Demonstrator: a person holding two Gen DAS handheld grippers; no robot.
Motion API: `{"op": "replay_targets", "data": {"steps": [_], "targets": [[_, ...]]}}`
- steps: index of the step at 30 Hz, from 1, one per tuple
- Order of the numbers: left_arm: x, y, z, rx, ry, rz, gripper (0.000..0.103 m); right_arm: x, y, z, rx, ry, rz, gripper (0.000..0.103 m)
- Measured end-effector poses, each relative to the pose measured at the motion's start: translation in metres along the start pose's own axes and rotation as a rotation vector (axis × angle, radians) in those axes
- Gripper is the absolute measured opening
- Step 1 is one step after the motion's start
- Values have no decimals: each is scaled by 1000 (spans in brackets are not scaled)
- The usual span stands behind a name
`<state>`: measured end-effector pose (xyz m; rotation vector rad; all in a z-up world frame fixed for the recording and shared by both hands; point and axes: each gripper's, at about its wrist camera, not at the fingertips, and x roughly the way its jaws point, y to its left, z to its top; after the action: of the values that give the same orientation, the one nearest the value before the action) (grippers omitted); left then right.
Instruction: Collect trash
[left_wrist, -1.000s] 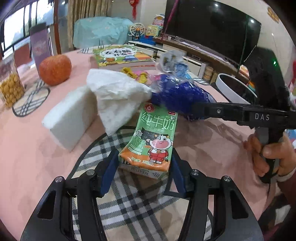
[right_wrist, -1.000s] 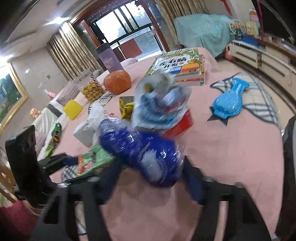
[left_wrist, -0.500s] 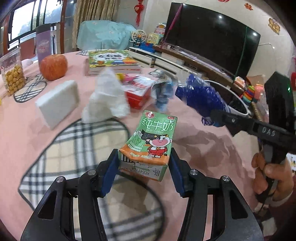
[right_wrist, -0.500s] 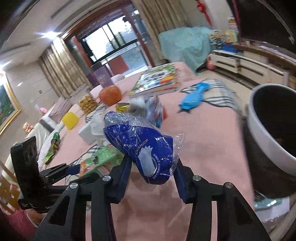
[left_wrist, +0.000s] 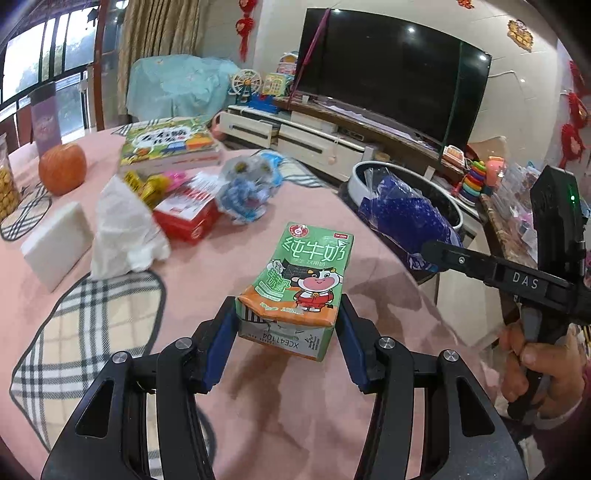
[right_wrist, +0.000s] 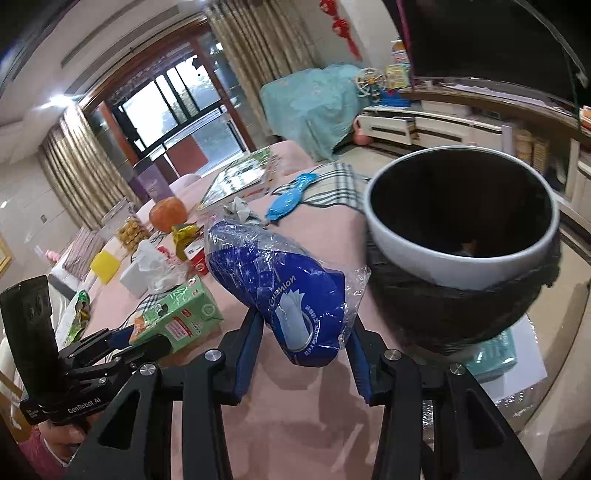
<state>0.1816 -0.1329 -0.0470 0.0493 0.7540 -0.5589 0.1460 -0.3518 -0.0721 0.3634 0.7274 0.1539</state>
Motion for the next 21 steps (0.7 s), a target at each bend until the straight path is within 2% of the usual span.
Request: {"op": "replay_targets", "data": {"steps": [21], "targets": [[20,-59,36,77,-23,-69,52,-35,-49,13,68,-65,-105,45]]}}
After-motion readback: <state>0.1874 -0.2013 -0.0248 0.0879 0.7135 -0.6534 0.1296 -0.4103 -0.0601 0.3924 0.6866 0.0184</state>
